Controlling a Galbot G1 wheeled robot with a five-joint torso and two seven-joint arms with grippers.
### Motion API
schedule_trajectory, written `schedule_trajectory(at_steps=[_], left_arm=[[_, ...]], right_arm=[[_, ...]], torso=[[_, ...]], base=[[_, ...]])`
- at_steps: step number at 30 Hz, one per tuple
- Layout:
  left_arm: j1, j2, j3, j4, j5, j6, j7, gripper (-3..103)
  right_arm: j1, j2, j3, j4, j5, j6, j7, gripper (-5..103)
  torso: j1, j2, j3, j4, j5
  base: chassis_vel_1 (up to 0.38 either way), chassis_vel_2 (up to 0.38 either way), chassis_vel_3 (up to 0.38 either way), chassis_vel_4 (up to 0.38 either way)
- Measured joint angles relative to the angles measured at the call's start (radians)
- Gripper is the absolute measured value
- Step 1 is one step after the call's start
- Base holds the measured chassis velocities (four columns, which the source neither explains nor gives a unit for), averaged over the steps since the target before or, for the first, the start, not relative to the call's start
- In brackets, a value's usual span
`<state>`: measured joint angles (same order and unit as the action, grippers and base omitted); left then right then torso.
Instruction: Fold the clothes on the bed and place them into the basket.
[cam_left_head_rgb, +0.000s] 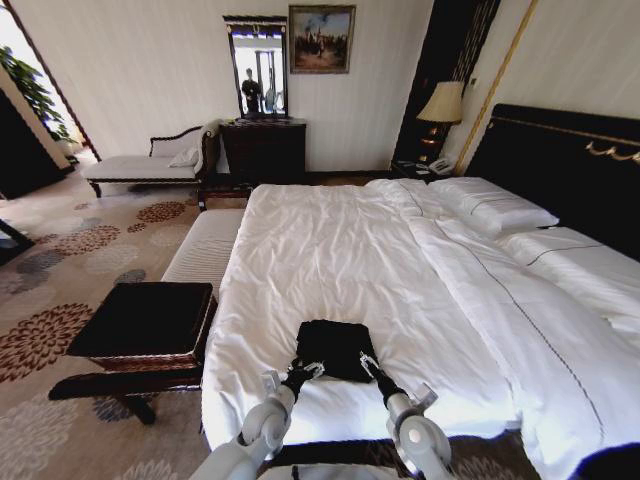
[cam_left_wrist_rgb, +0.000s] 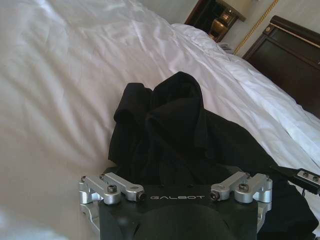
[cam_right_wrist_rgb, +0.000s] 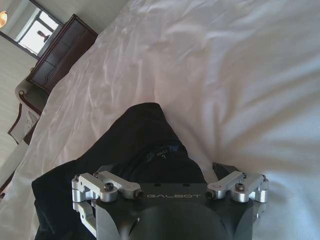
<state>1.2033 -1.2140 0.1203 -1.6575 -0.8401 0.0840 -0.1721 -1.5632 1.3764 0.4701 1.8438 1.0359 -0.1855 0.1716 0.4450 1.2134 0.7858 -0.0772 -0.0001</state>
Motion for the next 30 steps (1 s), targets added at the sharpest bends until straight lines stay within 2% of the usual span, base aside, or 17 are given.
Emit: schedule_trajectory(at_steps=[6, 11, 15, 17, 21, 23, 24, 25, 27, 28, 29, 30], left_arm=[[-0.050, 0.009, 0.015, 0.021, -0.035, 0.000, -0.011, 102], [-0.054, 0.011, 0.015, 0.027, -0.036, 0.000, -0.014, 93], [-0.053, 0.003, 0.012, 0.030, -0.035, -0.004, -0.007, 72], [-0.052, 0.002, 0.012, 0.031, -0.035, -0.006, -0.005, 72], [-0.055, -0.005, 0.016, 0.039, -0.034, -0.011, 0.005, 51], [-0.056, -0.006, 0.017, 0.041, -0.034, -0.012, 0.007, 51], [-0.061, -0.006, 0.020, 0.046, -0.036, -0.013, 0.011, 45], [-0.064, -0.006, 0.021, 0.048, -0.038, -0.014, 0.013, 40], [-0.072, -0.006, 0.027, 0.055, -0.043, -0.014, 0.016, 29], [-0.072, -0.006, 0.027, 0.055, -0.043, -0.014, 0.016, 29], [-0.076, -0.008, 0.029, 0.060, -0.043, -0.014, 0.016, 24], [-0.079, -0.011, 0.030, 0.064, -0.043, -0.015, 0.017, 24]], right_arm=[[0.007, 0.004, -0.007, -0.007, -0.002, 0.000, -0.002, 100], [0.016, 0.010, -0.016, -0.010, 0.012, -0.004, -0.001, 103], [0.019, 0.014, -0.024, -0.009, 0.030, -0.010, 0.002, 84], [0.018, 0.014, -0.025, -0.009, 0.030, -0.010, 0.002, 84], [0.019, 0.013, -0.029, -0.015, 0.032, -0.013, 0.002, 63], [0.020, 0.012, -0.030, -0.017, 0.032, -0.013, 0.002, 63], [0.022, 0.012, -0.033, -0.021, 0.032, -0.014, 0.002, 52], [0.023, 0.013, -0.034, -0.022, 0.032, -0.014, 0.002, 52], [0.026, 0.015, -0.036, -0.026, 0.031, -0.014, 0.002, 41], [0.026, 0.015, -0.036, -0.026, 0.031, -0.014, 0.002, 41], [0.026, 0.015, -0.036, -0.026, 0.030, -0.014, 0.002, 36], [0.026, 0.016, -0.036, -0.026, 0.029, -0.014, 0.002, 30]], torso=[[0.000, 0.000, 0.000, -0.0001, 0.0000], [0.000, 0.000, 0.000, 0.0000, 0.0001], [0.000, 0.000, 0.000, -0.0001, 0.0000], [0.000, 0.000, 0.000, 0.0000, 0.0001], [0.000, 0.000, 0.000, 0.0001, 0.0001], [0.000, 0.000, 0.000, 0.0000, 0.0001], [0.000, 0.000, 0.000, 0.0000, 0.0002], [0.000, 0.000, 0.000, 0.0001, 0.0002], [0.000, 0.000, 0.000, 0.0001, 0.0002], [0.000, 0.000, 0.000, 0.0001, 0.0002], [0.000, 0.000, 0.000, 0.0001, 0.0002], [0.000, 0.000, 0.000, 0.0001, 0.0001]], base=[[0.000, 0.000, 0.000, 0.000], [0.000, 0.000, 0.000, 0.000], [0.000, 0.000, 0.000, 0.000], [0.000, 0.000, 0.000, 0.000], [0.000, 0.000, 0.000, 0.000], [0.000, 0.000, 0.000, 0.000], [0.000, 0.000, 0.000, 0.000], [0.000, 0.000, 0.000, 0.000], [0.000, 0.000, 0.000, 0.000], [0.000, 0.000, 0.000, 0.000], [0.000, 0.000, 0.000, 0.000], [0.000, 0.000, 0.000, 0.000]])
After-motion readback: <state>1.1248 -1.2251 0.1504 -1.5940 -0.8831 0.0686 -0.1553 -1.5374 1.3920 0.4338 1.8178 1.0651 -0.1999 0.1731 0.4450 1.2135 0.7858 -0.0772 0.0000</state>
